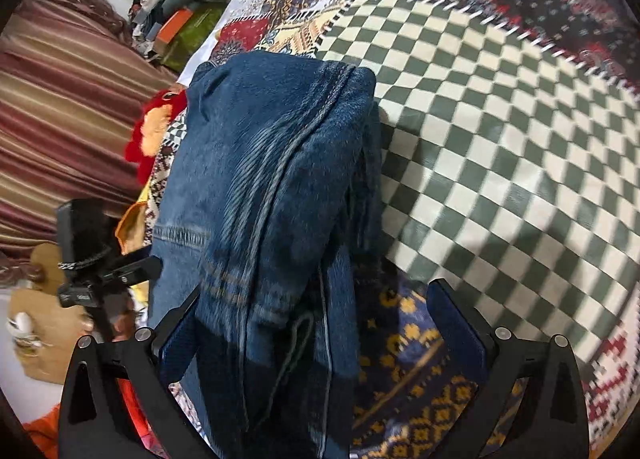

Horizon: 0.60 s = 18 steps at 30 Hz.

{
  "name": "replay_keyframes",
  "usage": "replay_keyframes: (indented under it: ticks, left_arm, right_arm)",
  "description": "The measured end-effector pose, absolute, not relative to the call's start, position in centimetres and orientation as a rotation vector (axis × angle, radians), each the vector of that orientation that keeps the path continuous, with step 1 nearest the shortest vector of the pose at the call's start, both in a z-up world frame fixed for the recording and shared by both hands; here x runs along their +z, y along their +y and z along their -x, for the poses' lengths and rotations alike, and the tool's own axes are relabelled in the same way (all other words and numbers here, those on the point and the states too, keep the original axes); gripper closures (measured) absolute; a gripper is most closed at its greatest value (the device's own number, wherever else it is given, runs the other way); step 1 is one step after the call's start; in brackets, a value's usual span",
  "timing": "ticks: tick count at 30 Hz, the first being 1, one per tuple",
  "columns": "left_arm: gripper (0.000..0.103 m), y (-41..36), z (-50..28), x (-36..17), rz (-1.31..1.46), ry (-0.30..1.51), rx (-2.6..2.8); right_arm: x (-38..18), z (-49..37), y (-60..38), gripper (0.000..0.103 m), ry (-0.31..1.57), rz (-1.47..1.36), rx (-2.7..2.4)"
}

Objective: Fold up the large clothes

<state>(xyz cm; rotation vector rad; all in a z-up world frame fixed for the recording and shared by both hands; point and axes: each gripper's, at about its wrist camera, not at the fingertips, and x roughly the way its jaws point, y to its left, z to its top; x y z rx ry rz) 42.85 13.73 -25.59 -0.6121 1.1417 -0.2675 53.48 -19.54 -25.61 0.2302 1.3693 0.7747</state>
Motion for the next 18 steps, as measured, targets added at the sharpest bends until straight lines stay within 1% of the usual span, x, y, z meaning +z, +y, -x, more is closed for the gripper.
replay_keyframes:
  ticks: [4, 12, 13, 15, 16, 17, 18]
  left_arm:
    - [0.000, 13.2, -44.6, -26.4, 0.633, 1.158, -0.282]
    - [0.001, 12.4, -46.5, -28.2, 0.774, 1.170, -0.338]
    - [0.001, 12.3, -46.6, -28.2, 0.780, 1.168, -0.349]
    - [0.009, 12.1, -46.6, -27.7, 0.738, 1.164, -0.330]
    - [0.012, 11.9, -46.5, -27.5, 0.723, 1.157, -0.321]
    - [0.018, 11.8, -46.1, -27.1, 0.713, 1.140, -0.307]
    - [0.024, 11.7, -45.8, -26.8, 0.706, 1.129, -0.305]
  right_arm:
    - [-27.1, -54.1, -17.9, 0.000, 1.398, -0.229, 0.793]
    - [-26.8, -53.9, -15.5, 0.000, 1.349, -0.232, 0.775]
    - [-26.7, -53.7, -15.3, 0.002, 1.344, -0.227, 0.770]
    - [-26.2, -53.6, -15.1, 0.017, 1.343, -0.245, 0.785]
    - [-26.0, -53.5, -15.1, 0.033, 1.345, -0.271, 0.800]
    - [-25.8, -53.2, -15.1, 0.038, 1.340, -0.283, 0.804]
    - [-25.4, -52.8, -14.9, 0.040, 1.323, -0.270, 0.798]
